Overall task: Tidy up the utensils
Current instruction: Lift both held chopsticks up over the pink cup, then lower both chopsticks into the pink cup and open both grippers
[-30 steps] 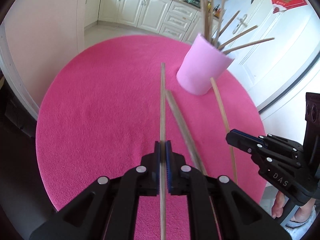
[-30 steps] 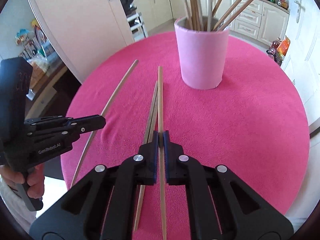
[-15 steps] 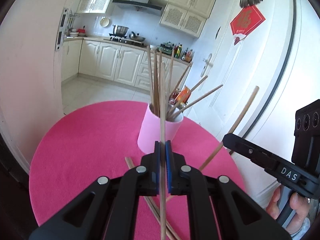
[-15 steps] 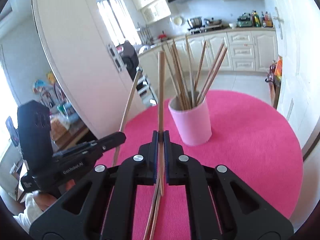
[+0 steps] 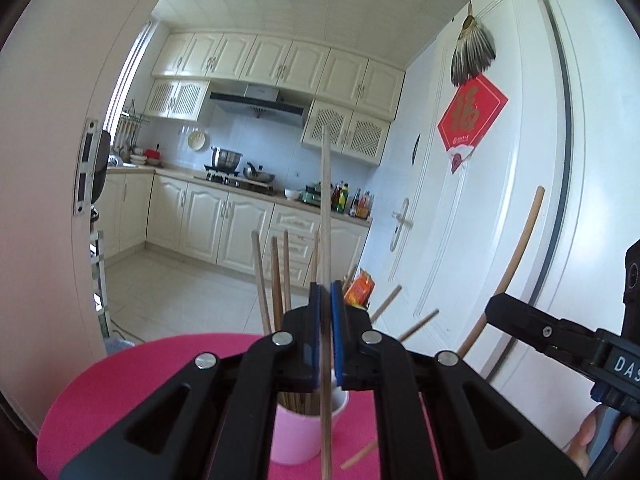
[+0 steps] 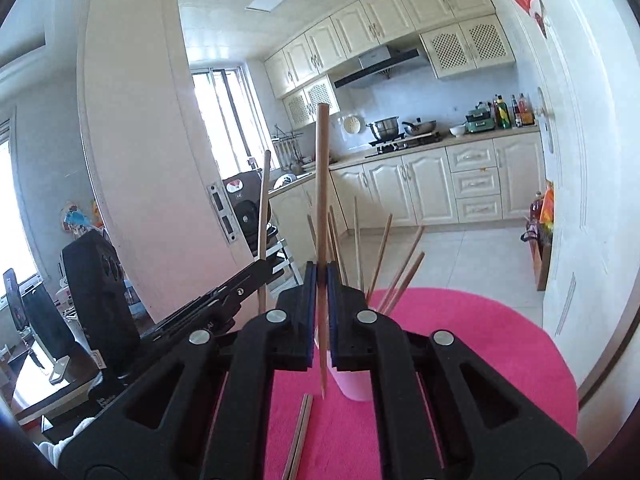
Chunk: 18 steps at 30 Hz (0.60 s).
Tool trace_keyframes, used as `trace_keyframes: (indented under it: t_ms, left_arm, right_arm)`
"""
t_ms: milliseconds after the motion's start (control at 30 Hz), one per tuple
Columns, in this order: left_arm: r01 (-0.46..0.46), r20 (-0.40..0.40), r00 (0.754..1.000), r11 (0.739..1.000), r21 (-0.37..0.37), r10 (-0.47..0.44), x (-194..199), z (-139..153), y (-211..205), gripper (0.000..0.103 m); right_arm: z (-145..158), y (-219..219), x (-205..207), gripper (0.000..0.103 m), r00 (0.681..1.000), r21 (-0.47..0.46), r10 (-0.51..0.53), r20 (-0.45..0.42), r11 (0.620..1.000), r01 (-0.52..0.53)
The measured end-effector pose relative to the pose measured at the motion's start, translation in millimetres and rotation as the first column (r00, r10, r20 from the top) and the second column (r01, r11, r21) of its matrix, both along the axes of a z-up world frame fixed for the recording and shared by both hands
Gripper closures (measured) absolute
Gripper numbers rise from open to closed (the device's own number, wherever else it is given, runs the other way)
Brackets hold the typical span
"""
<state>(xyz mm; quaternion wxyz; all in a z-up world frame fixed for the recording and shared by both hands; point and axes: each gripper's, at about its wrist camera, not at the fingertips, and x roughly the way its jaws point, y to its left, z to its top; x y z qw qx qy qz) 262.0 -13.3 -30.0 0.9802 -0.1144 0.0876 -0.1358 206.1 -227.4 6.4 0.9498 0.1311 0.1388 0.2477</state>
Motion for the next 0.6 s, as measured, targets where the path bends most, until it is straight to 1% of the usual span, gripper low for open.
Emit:
trace_keyframes:
  t_ms: [100, 233, 367, 500, 600]
  left_arm:
    - [-0.036, 0.080, 0.996, 0.999, -0.004, 0.036, 10.5, 8.7, -7.9, 0.097]
    - [-0.080, 0.122, 0.989, 0.997, -0.013, 0.081, 29.7, 7.6, -13.1, 0.097]
    - [-0.117, 0.147, 0.983, 0.993, 0.010, 0.114, 45.9, 2.2, -18.2, 0.097]
    - [-0.138, 0.154, 0.979, 0.990, 0.034, 0.131, 60.6, -5.7, -22.7, 0.097]
    - [-0.136, 0.147, 0.981, 0.990, 0.034, 0.130, 69.0, -9.6, -22.5, 0.097]
  right_arm:
    - [7.9, -0.4, 8.1, 0.098, 0.999, -0.020, -0.026, 0.045, 0.999, 0.027]
    - [9.4, 1.9, 20.8, 0.098, 0.996, -0.016, -0.039, 0.085, 0.999, 0.041]
    - [4.0, 7.2, 35.7, 0.098, 0.993, -0.022, -0.048, 0.106, 0.998, 0.050]
    - [-2.1, 14.9, 48.4, 0.098, 0.994, -0.040, -0.045, 0.100, 0.998, 0.049]
    - [-8.6, 19.9, 54.5, 0.098, 0.996, -0.055, -0.039, 0.079, 0.998, 0.044]
